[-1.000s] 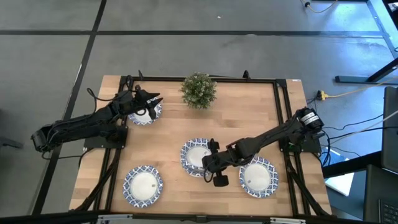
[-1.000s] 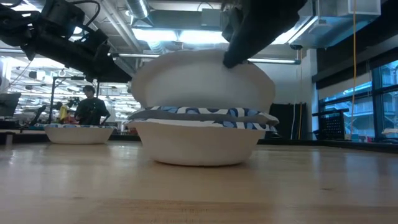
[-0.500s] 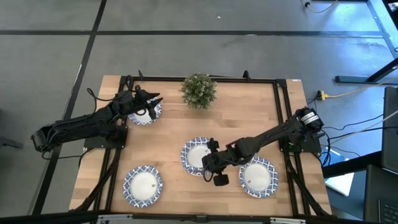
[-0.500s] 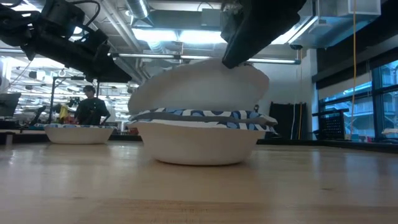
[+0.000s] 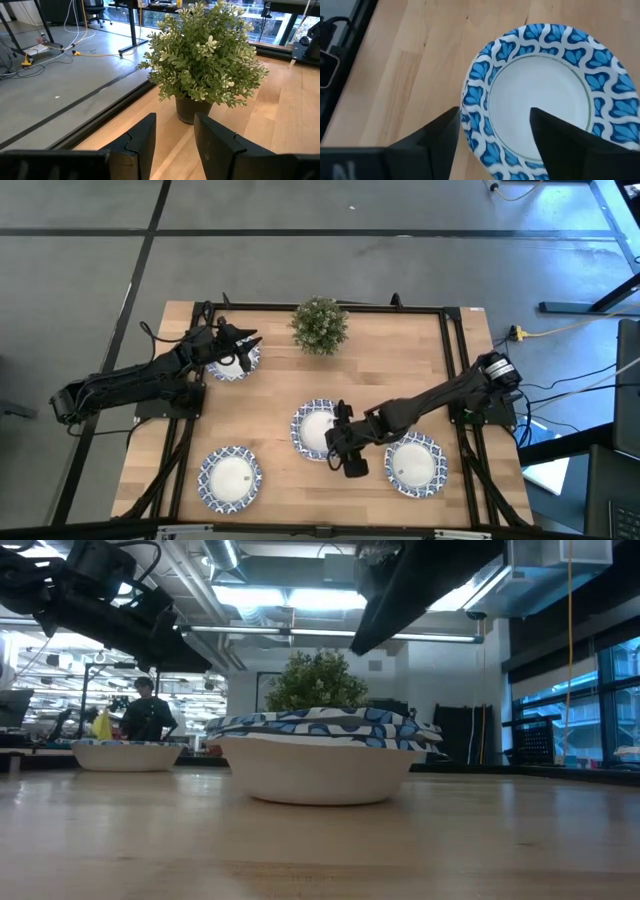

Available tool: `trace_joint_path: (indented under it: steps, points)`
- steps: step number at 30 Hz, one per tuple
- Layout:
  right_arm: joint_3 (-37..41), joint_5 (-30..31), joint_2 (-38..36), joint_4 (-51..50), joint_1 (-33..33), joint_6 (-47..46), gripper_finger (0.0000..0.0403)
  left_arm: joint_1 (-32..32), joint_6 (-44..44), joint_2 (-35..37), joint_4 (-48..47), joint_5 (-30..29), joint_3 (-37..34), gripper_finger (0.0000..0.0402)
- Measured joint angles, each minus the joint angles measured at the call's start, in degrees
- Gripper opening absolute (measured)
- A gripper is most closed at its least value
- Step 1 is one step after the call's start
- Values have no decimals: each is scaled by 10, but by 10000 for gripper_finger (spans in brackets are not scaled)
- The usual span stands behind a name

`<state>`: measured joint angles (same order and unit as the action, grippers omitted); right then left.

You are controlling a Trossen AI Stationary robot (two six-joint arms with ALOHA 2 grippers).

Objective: Nest bowls inside each other
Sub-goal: Stack the blue pattern bowl on the blue pattern bowl

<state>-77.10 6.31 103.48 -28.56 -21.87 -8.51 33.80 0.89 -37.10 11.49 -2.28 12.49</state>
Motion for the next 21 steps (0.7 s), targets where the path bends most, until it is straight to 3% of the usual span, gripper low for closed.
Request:
trace_joint_path:
  steps: [6, 13, 21]
  points:
    - [0, 11, -45, -59, -1, -29, 244, 0, 0, 0, 0, 0, 0, 128]
    - [4, 130, -117, -141, -20, -54, 244, 0, 0, 0, 0, 0, 0, 128]
    - [104, 151, -228, -137, -57, -123, 244, 0, 0, 0, 0, 0, 0, 128]
